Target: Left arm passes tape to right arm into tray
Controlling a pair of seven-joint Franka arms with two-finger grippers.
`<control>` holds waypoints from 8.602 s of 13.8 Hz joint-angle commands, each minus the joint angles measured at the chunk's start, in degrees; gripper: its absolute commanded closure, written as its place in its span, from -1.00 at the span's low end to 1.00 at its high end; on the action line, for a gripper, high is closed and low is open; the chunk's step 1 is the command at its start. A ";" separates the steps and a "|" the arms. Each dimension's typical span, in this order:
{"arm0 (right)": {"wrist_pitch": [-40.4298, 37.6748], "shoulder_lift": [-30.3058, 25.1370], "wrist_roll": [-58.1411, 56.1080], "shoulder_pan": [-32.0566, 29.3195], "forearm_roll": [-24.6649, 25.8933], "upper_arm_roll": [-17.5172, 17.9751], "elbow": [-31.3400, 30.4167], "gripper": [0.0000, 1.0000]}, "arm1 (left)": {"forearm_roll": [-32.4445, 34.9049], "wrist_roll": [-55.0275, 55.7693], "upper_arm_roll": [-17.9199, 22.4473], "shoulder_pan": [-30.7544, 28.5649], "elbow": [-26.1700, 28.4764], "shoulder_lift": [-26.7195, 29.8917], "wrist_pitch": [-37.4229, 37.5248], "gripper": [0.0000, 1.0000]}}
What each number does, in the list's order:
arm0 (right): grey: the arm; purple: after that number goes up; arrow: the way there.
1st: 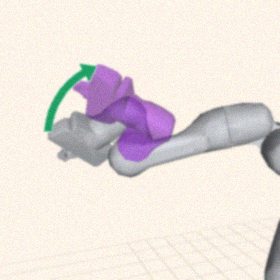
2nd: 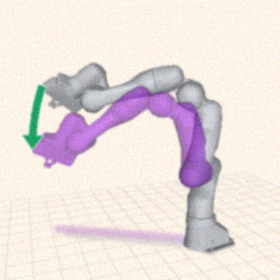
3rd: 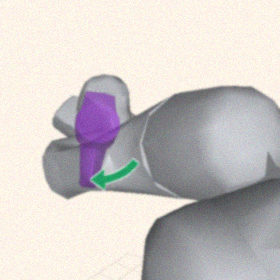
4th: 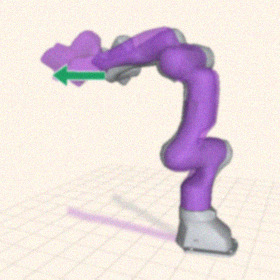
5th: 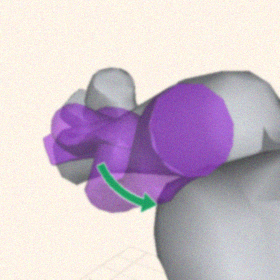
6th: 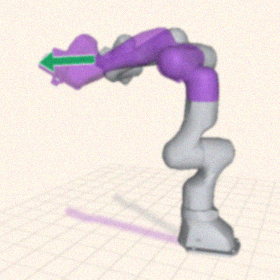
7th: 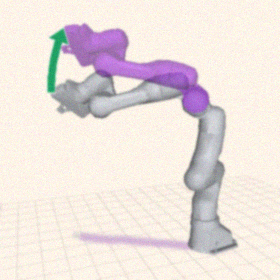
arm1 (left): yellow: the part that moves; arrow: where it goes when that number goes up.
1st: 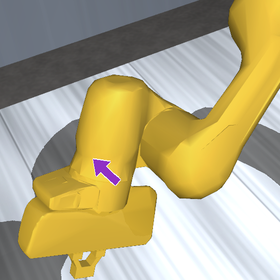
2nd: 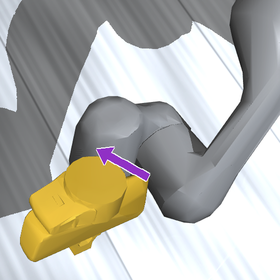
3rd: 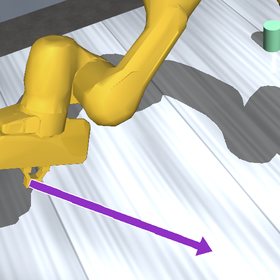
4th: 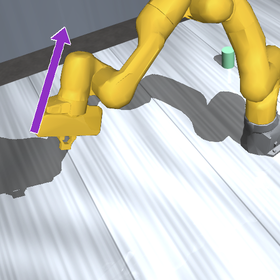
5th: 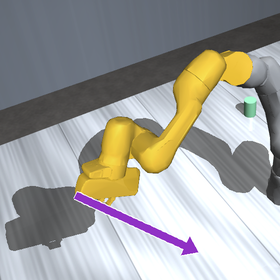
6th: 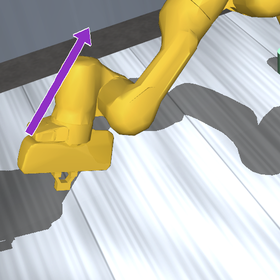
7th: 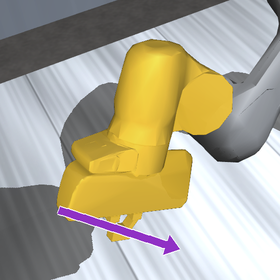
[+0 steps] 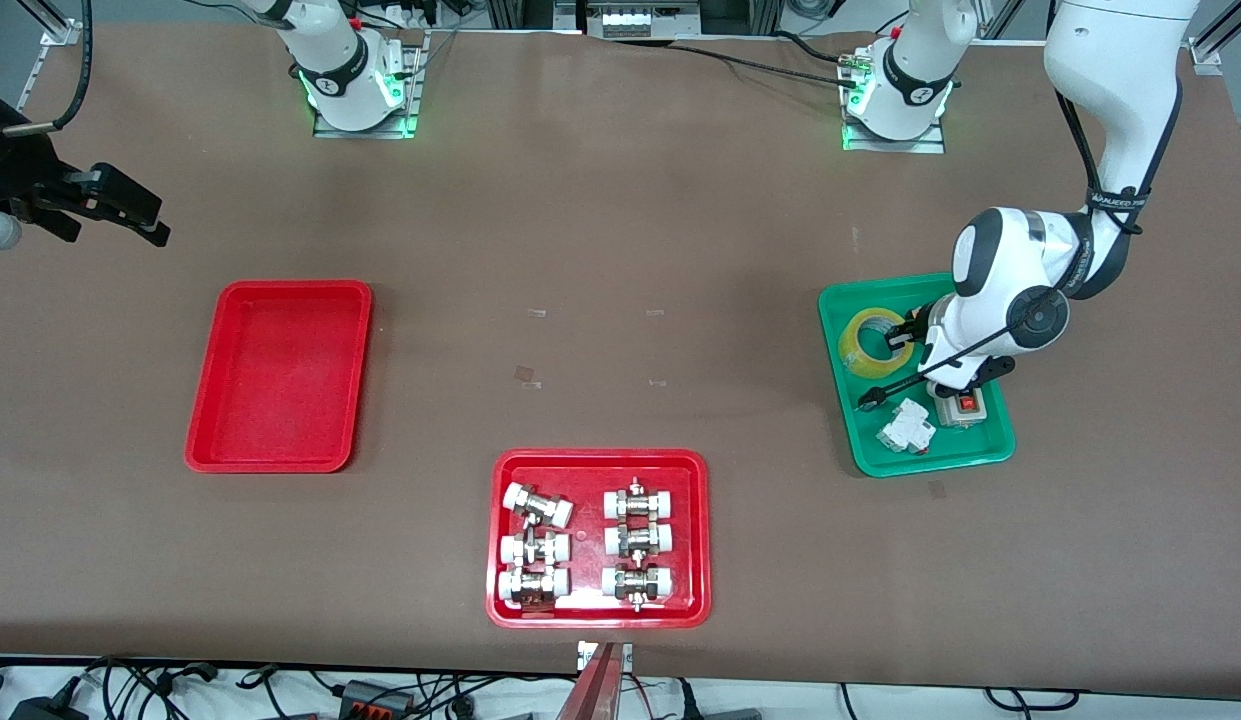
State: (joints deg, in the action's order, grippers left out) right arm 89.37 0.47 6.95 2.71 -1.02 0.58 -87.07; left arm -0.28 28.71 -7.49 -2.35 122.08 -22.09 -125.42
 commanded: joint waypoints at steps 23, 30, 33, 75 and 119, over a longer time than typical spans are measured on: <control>-8.68 6.29 -4.83 -6.14 -19.88 -0.32 -1.52 -1.00 | -7.89 23.58 -18.70 18.50 -43.50 -11.47 12.87 1.00; -5.10 12.89 -10.80 -4.65 -29.21 0.38 -2.48 -1.00 | -20.01 31.41 -18.70 21.51 -43.68 -17.01 -5.78 1.00; 2.71 13.24 -11.08 -0.09 -32.90 0.39 -7.13 -1.00 | -28.95 33.25 -18.52 23.52 -45.26 -18.16 -9.83 1.00; 7.49 23.69 -31.09 -9.55 -38.45 -0.23 -9.34 0.99 | -15.64 18.86 -17.47 9.31 -46.93 -9.30 2.07 -1.00; 1.42 -4.42 -4.84 -3.76 -1.36 -0.05 -10.14 -1.00 | 3.45 -20.01 -18.17 -16.20 -34.71 18.05 39.20 -1.00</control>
State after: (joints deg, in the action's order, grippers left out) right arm 91.25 -3.96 0.38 -0.15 -3.00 0.62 -96.99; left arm 3.77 7.97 -25.46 -18.58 87.06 -4.92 -86.34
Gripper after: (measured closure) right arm 0.000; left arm 0.000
